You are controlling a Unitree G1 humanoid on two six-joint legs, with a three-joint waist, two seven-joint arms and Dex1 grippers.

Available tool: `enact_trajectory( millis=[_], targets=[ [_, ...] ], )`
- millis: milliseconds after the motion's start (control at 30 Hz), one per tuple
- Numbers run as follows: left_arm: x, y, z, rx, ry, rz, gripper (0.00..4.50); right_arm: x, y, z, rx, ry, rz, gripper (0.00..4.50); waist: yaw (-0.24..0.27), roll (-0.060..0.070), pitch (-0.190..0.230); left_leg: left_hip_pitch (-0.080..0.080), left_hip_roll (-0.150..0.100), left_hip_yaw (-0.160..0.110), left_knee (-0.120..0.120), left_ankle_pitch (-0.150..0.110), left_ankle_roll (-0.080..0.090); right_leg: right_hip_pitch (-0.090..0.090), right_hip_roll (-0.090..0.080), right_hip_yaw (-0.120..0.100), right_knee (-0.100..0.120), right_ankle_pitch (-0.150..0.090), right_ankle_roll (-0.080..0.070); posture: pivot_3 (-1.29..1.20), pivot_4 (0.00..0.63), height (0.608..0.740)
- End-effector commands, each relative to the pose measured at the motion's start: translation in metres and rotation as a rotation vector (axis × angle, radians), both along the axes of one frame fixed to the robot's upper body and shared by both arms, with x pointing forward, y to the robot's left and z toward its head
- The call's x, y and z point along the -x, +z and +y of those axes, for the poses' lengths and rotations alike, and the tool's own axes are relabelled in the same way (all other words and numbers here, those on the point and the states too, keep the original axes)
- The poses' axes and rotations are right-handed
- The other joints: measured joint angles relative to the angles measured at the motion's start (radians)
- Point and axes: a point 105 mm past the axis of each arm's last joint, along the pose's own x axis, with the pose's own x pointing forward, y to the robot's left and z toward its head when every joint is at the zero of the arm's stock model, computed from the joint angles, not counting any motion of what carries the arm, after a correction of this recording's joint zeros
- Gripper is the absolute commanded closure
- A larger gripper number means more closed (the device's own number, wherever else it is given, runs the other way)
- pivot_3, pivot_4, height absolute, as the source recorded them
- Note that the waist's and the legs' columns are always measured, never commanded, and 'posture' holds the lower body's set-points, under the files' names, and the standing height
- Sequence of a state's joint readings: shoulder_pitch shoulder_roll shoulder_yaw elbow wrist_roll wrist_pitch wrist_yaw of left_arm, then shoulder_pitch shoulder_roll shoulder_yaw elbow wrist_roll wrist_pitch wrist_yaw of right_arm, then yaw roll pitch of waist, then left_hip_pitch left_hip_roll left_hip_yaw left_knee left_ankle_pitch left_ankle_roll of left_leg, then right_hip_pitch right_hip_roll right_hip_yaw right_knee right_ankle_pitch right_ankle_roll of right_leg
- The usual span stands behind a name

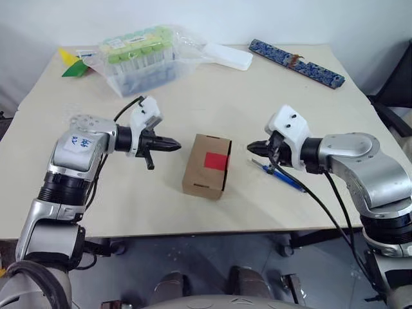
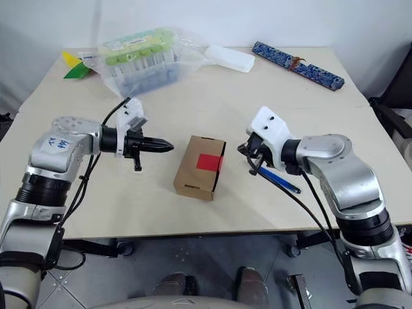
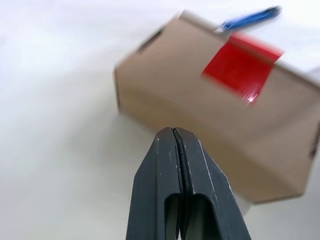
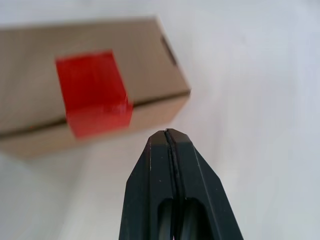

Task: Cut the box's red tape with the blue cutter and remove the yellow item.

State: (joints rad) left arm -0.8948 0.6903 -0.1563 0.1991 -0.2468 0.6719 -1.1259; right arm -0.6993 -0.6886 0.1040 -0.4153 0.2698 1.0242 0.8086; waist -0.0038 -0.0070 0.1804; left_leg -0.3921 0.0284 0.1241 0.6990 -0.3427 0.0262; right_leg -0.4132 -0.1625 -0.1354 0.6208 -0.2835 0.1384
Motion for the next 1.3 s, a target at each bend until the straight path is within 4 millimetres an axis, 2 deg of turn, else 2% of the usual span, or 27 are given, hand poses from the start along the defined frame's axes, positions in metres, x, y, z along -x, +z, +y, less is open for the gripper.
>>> enact_trajectory(
  millis=[33, 100, 200, 433, 600, 700, 867, 1100, 1300],
  targets=[
    [0.003, 0.014, -0.010, 0.014, -0.070, -0.054, 4.50, 0.005, 0.015, 0.004, -0.028, -0.007, -0.057, 4.48, 0.000, 0.000, 0.000, 0.000, 0.000, 0.000, 0.000, 0.000, 0.000, 0.000, 0.000, 0.000, 0.000, 0.000, 0.000, 0.00, 0.150, 0.740],
    [0.005, 0.018, -0.015, 0.026, -0.109, -0.071, 4.50, 0.007, 0.013, 0.008, -0.039, -0.015, -0.048, 4.48, 0.000, 0.000, 0.000, 0.000, 0.000, 0.001, 0.000, 0.000, 0.000, 0.000, 0.000, 0.000, 0.000, 0.000, 0.000, 0.00, 0.150, 0.740],
    [0.005, 0.011, -0.023, 0.006, -0.163, -0.057, 4.50, 0.008, 0.007, 0.015, -0.059, -0.039, -0.008, 3.90, 0.001, 0.000, 0.000, -0.001, 0.000, 0.001, 0.000, 0.000, 0.000, 0.000, 0.000, 0.000, 0.000, 0.000, 0.000, 0.00, 0.150, 0.740],
    [-0.006, -0.008, -0.031, -0.048, -0.214, -0.033, 4.50, -0.001, 0.009, 0.029, -0.122, -0.152, 0.059, 1.59, 0.000, 0.000, 0.000, -0.001, 0.000, 0.004, 0.000, 0.000, 0.000, -0.001, 0.000, 0.000, 0.000, 0.000, 0.000, 0.00, 0.150, 0.740],
    [-0.011, -0.015, -0.040, -0.065, -0.250, -0.033, 4.50, -0.010, 0.003, 0.029, -0.170, -0.271, 0.108, 0.02, 0.001, 0.000, 0.000, -0.002, 0.000, 0.003, 0.000, 0.000, 0.000, -0.001, 0.001, -0.001, 0.000, 0.000, 0.000, 0.00, 0.150, 0.740],
    [-0.012, -0.014, -0.046, -0.066, -0.274, -0.043, 4.50, -0.010, 0.001, 0.030, -0.186, -0.302, 0.137, 0.02, 0.000, 0.000, 0.000, -0.003, 0.000, 0.003, 0.000, 0.000, 0.000, -0.002, 0.001, -0.001, 0.000, 0.000, 0.000, 0.00, 0.150, 0.740],
    [-0.013, -0.015, -0.053, -0.073, -0.302, -0.048, 4.50, -0.007, -0.014, 0.029, -0.169, -0.359, 0.232, 0.02, -0.001, 0.000, 0.000, -0.003, 0.000, 0.003, 0.000, 0.000, 0.000, -0.002, 0.001, -0.001, 0.000, 0.000, 0.000, 0.00, 0.150, 0.740],
    [-0.015, -0.030, -0.049, -0.133, -0.309, -0.031, 4.50, -0.002, -0.030, 0.023, -0.151, -0.367, 0.273, 0.02, -0.002, 0.000, 0.000, -0.003, 0.000, 0.003, 0.000, 0.000, 0.000, -0.002, 0.001, -0.001, 0.000, 0.000, 0.000, 0.00, 0.150, 0.740],
    [-0.014, -0.033, -0.047, -0.137, -0.312, -0.026, 4.50, 0.006, -0.047, 0.011, -0.112, -0.378, 0.319, 0.02, -0.001, 0.000, -0.001, -0.001, 0.000, 0.002, -0.001, 0.000, 0.000, 0.000, 0.001, -0.001, 0.000, 0.000, 0.000, 0.00, 0.150, 0.740]
  ],
)
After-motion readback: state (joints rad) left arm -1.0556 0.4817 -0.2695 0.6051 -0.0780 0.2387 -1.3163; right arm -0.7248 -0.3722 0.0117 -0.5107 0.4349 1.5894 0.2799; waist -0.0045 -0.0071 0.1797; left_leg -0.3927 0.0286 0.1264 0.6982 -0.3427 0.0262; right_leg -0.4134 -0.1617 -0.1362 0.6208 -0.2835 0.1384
